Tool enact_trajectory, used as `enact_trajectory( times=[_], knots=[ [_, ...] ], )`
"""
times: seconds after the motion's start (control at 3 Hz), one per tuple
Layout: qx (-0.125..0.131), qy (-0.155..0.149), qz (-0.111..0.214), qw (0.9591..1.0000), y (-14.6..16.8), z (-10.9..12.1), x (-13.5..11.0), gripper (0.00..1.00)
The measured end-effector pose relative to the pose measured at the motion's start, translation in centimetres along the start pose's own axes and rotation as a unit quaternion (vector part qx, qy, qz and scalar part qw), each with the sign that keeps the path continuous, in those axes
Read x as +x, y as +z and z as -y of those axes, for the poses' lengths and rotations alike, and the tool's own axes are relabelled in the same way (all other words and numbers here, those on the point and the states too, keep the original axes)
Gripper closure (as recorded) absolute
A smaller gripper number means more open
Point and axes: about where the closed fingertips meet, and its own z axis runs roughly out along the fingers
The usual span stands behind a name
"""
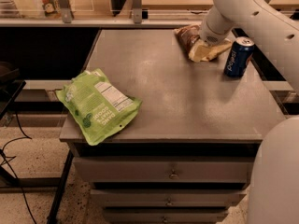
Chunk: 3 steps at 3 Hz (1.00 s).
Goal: Move brown chip bag near green rice chip bag
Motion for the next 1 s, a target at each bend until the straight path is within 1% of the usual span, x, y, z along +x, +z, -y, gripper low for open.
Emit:
enact_trajectory(
  times=[0.67, 1.0],
  knots=[
    [-0.007, -0.012, 0.004, 0.9999, -1.0, -0.7, -0.9, 1.00],
    [-0.008, -0.012, 0.012, 0.9998, -1.5, -0.8, -1.3, 1.00]
  ],
)
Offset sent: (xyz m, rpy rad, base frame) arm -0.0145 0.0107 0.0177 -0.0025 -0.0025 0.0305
